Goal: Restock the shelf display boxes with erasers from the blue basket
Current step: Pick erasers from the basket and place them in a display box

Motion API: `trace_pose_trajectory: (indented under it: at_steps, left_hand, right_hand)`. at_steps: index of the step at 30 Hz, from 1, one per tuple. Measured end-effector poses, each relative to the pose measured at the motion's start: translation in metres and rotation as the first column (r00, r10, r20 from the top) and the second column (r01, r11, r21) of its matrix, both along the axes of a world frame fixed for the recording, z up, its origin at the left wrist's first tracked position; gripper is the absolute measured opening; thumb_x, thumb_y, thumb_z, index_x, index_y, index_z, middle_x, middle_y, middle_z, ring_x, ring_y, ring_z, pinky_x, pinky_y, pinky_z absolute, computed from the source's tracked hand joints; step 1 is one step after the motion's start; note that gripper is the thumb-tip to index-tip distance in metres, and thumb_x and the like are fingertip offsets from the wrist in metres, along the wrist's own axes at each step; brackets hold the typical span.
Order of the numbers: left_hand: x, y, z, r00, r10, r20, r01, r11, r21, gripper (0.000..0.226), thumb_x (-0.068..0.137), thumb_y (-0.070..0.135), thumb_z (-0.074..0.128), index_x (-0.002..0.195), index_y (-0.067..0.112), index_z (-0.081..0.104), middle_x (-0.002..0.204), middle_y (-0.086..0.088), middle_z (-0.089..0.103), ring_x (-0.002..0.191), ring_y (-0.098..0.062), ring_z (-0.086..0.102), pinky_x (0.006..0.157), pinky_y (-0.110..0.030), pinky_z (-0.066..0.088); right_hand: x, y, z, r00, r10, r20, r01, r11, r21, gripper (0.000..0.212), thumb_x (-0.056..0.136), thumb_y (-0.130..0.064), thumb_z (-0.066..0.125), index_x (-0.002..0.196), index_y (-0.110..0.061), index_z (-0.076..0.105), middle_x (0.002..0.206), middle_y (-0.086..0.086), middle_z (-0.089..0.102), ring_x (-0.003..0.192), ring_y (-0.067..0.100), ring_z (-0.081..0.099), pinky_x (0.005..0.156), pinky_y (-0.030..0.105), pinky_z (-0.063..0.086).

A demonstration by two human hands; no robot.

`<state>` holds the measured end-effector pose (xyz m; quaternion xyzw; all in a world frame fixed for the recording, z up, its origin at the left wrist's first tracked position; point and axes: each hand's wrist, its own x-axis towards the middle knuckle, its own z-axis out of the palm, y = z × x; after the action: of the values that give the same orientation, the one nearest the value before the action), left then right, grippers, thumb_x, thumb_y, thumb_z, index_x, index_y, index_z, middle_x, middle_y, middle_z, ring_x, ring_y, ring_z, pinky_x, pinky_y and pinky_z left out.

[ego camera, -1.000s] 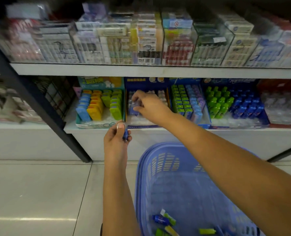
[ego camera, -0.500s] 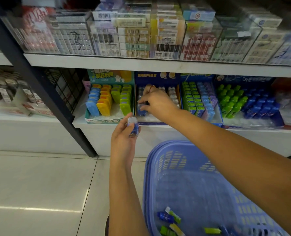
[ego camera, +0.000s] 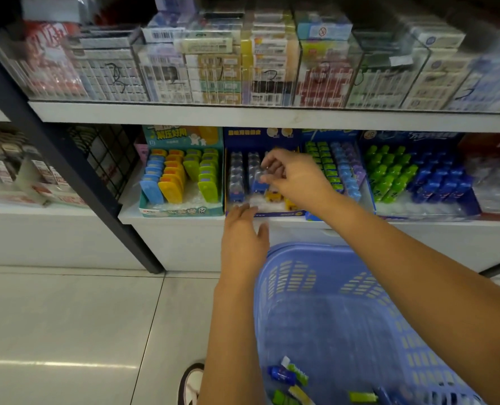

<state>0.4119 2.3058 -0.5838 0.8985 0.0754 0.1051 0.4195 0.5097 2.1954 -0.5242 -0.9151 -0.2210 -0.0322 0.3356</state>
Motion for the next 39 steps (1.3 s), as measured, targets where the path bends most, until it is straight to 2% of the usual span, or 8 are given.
trace_pose_trajectory:
  at_steps: [9,20,24,28,30,33,37,39]
  left_hand:
    - [0.0,0.007,-0.005,0.996,-0.065,-0.067,0.073,0.989,0.129,0.051,0.092,0.018,0.058,0.14,0.008,0.043,0.146,-0.008,0.041,0.139,-0.022,0.029,0.114,-0.028,0.023]
    - [0.0,0.008,-0.003,0.994,-0.091,-0.064,0.099,0.984,0.148,0.05,0.092,0.018,0.057,0.139,0.006,0.045,0.145,-0.01,0.042,0.137,-0.024,0.032,0.113,-0.029,0.026]
    - [-0.007,0.001,0.006,0.997,-0.051,0.064,0.047,0.997,0.067,0.035,0.092,0.013,0.056,0.127,0.007,0.056,0.13,-0.009,0.056,0.121,-0.022,0.05,0.1,-0.029,0.039]
    - [-0.012,-0.026,0.001,0.993,-0.108,-0.048,0.109,0.994,0.002,0.015,0.09,0.013,0.056,0.097,0.009,0.068,0.092,-0.008,0.071,0.084,-0.021,0.063,0.07,-0.021,0.042]
    - [-0.013,-0.049,-0.018,0.919,-0.255,-0.299,0.292,0.953,0.083,0.016,0.088,0.013,0.056,0.092,0.005,0.07,0.092,-0.012,0.071,0.089,-0.026,0.065,0.077,-0.028,0.046]
    - [-0.03,-0.093,-0.062,0.63,-0.421,-0.652,0.618,0.78,0.093,0.024,0.089,0.014,0.055,0.107,0.005,0.068,0.113,-0.016,0.067,0.107,-0.03,0.061,0.091,-0.036,0.048]
    - [-0.078,-0.137,-0.131,0.256,-0.52,-0.815,0.823,0.559,-0.098,0.048,0.088,0.015,0.059,0.135,0.017,0.05,0.138,-0.01,0.051,0.125,-0.027,0.049,0.105,-0.034,0.039]
    - [-0.096,-0.151,-0.159,0.149,-0.505,-0.85,0.873,0.471,-0.127,0.051,0.087,0.012,0.059,0.136,0.015,0.049,0.141,-0.011,0.049,0.127,-0.028,0.048,0.107,-0.036,0.038]
  right_hand:
    - [0.006,0.01,-0.017,0.984,0.095,0.151,-0.049,0.957,-0.287,0.023,0.091,-0.025,0.059,0.105,-0.007,0.058,0.101,0.011,0.065,0.105,0.028,0.052,0.101,0.04,0.033]
    - [0.002,0.012,-0.015,0.947,0.144,0.286,0.017,0.869,-0.494,0.032,0.09,-0.031,0.055,0.114,-0.011,0.06,0.119,0.01,0.06,0.122,0.027,0.041,0.098,0.038,0.026]
    - [-0.02,-0.001,-0.007,0.965,0.142,0.222,-0.042,0.915,-0.402,0.039,0.09,-0.034,0.059,0.122,-0.013,0.057,0.125,0.01,0.05,0.115,0.026,0.047,0.097,0.037,0.036]
    - [-0.063,-0.065,-0.03,0.995,0.032,-0.096,-0.052,0.976,-0.211,0.019,0.086,-0.029,0.066,0.092,-0.012,0.063,0.088,0.004,0.061,0.084,0.022,0.061,0.069,0.022,0.039]
    - [-0.086,-0.106,-0.061,0.922,-0.039,-0.384,-0.144,0.889,-0.435,0.022,0.082,-0.028,0.07,0.096,-0.011,0.066,0.093,0.007,0.068,0.091,0.024,0.063,0.069,0.023,0.038]
    - [-0.126,-0.163,-0.122,0.675,-0.228,-0.702,-0.413,0.672,-0.615,0.045,0.079,-0.027,0.073,0.118,-0.008,0.061,0.095,0.008,0.065,0.08,0.022,0.06,0.07,0.018,0.047]
    - [-0.164,-0.215,-0.194,0.493,-0.393,-0.776,-0.596,0.497,-0.631,0.073,0.074,-0.033,0.079,0.133,-0.009,0.045,0.128,0.008,0.055,0.109,0.025,0.056,0.082,0.034,0.045]
    - [-0.174,-0.227,-0.219,0.46,-0.428,-0.778,-0.639,0.449,-0.625,0.059,0.08,-0.023,0.075,0.13,-0.004,0.051,0.126,0.01,0.058,0.104,0.025,0.057,0.078,0.033,0.042]
